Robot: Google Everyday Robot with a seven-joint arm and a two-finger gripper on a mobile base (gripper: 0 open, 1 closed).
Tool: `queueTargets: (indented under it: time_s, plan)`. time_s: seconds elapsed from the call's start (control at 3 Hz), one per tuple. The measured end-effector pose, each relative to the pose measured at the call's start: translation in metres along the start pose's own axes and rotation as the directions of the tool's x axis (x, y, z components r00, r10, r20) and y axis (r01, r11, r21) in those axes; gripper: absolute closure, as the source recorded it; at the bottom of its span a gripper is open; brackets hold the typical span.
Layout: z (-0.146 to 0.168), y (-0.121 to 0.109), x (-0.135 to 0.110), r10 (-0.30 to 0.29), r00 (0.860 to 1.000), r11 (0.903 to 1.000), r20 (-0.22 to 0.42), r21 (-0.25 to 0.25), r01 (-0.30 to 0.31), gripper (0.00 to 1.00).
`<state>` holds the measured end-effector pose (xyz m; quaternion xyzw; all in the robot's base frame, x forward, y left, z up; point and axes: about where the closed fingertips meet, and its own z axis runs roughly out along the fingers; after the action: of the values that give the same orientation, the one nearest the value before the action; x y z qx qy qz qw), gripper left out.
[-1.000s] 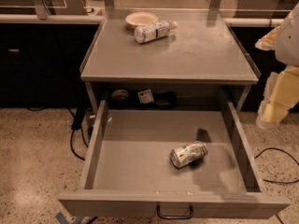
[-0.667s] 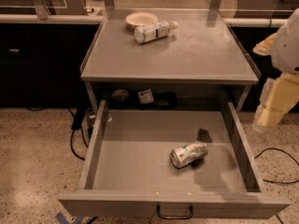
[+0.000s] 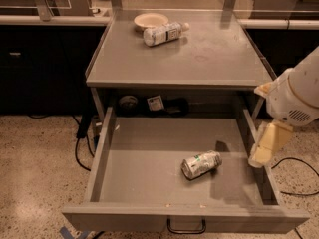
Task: Pick 7up can from top drawer and place on counter
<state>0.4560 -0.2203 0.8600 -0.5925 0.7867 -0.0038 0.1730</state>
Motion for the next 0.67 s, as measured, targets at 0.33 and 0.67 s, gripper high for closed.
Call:
queueTargets:
  time_s: [0.33, 0.67]
  plan:
    - [0.052, 0.005, -0.007, -0.033, 0.998, 0.9989, 0.049, -0.031, 0.034, 0.00]
    - [0.104, 0.014, -0.021, -0.072, 0.992, 0.9942, 0.101, -0.073, 0.079, 0.00]
